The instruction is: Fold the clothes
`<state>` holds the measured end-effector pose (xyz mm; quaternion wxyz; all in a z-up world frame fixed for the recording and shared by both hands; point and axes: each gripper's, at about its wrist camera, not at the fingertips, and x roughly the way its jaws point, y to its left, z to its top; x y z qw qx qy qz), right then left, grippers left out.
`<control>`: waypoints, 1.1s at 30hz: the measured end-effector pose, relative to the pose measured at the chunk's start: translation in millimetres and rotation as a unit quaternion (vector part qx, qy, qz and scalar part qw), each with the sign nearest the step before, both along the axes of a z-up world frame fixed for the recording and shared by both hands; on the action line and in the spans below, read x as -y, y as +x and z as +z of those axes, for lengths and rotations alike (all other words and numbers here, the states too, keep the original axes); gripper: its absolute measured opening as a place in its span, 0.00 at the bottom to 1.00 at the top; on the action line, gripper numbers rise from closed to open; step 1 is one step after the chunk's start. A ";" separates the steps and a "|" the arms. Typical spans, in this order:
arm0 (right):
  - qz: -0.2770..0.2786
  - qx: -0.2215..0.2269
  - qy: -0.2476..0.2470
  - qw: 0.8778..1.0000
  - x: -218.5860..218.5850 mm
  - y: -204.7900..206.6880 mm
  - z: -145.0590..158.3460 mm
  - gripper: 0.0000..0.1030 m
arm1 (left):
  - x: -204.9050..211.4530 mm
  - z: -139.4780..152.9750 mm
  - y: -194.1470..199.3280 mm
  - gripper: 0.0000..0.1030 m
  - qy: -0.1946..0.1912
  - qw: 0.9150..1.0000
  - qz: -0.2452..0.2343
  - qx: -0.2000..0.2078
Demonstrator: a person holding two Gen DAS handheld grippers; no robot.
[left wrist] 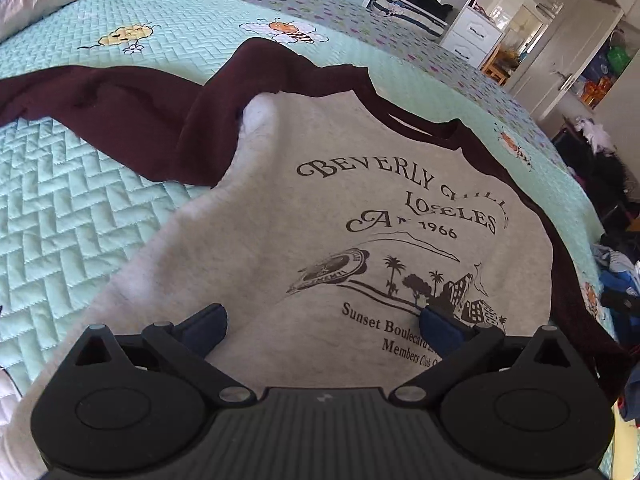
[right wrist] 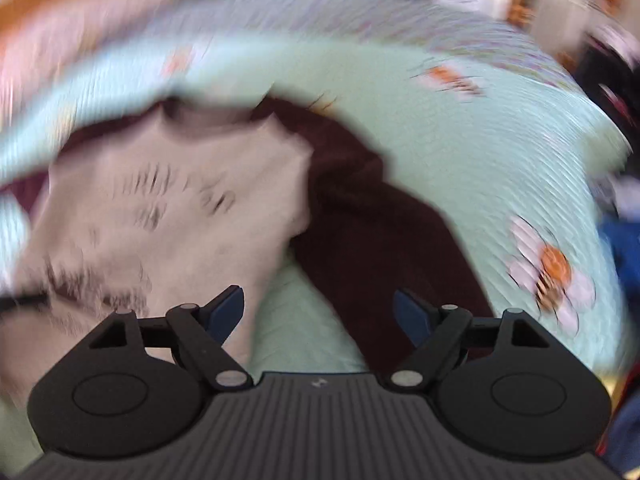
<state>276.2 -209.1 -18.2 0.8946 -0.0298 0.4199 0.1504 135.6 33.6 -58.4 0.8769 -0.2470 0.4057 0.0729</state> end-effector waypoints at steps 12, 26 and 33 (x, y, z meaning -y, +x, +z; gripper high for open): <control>-0.212 -0.019 0.229 0.950 148.0 -70.2 -64.5 0.81 | 0.2 -5.8 2.1 0.99 -0.019 1.000 0.006 0.020; -0.126 0.104 -0.108 0.981 60.0 -65.6 -85.2 0.09 | 0.9 -9.3 5.5 0.99 -0.012 1.000 -0.001 0.022; -0.099 0.252 -0.333 0.903 61.8 -19.5 -23.9 0.07 | -6.7 -0.3 -1.5 0.99 -0.059 0.996 -0.003 0.063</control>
